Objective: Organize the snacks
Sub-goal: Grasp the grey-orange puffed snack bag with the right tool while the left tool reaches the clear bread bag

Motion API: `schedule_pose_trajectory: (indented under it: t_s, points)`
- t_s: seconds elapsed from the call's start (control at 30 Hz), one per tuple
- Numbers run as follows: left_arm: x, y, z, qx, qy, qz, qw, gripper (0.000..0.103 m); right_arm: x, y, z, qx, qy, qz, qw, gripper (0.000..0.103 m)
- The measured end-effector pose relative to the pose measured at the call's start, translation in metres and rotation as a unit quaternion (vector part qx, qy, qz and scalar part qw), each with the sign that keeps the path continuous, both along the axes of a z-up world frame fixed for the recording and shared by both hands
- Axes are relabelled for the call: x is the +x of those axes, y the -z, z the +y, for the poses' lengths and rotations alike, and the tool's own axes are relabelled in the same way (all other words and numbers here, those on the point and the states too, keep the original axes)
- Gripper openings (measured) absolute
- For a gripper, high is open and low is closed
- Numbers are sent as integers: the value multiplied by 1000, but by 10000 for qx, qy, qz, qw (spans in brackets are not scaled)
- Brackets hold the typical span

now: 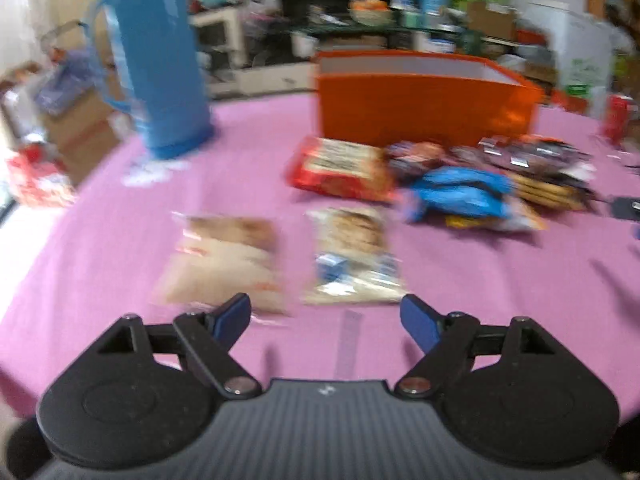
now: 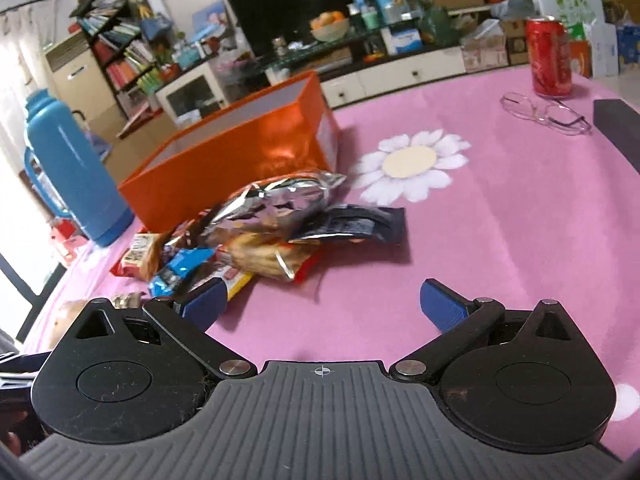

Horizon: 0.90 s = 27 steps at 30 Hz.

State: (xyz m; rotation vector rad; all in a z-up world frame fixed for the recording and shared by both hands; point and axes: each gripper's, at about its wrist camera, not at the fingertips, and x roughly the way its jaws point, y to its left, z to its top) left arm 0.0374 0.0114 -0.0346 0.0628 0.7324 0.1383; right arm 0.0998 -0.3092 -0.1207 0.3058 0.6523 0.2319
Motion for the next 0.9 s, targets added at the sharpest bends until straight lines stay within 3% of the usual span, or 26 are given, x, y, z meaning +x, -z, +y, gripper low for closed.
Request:
schedule_pose_trajectory:
  t_s: [0.1, 0.23, 0.37, 0.5, 0.6, 0.7, 0.8, 0.9]
  points:
    - [12, -5, 25, 109, -378, -109, 9992, 84, 4, 4, -1, 175, -9, 189, 9997, 94]
    - [35, 2, 57, 220, -652, 66, 9976, 85, 7, 4, 4, 26, -23, 209, 9998, 94]
    - [53, 9, 67, 111, -609, 174, 9979, 85, 10, 11, 10, -84, -86, 347, 9993, 94]
    - [70, 19, 60, 246, -287, 264, 9989, 85, 11, 13, 18, -385, -136, 335, 9986, 94]
    - [80, 27, 59, 438, -341, 316, 9980, 85, 10, 13, 23, -565, -177, 292, 9978, 94]
    - [80, 30, 73, 105, -445, 262, 9986, 86, 7, 10, 26, -630, -249, 117, 9976, 94]
    - [76, 33, 92, -549, -587, 231, 9965, 83, 4, 8, 32, -849, -287, 5, 9960, 94]
    - [69, 34, 95, -600, -588, 102, 9964, 78, 4, 4, 37, -827, -289, -5, 9962, 94]
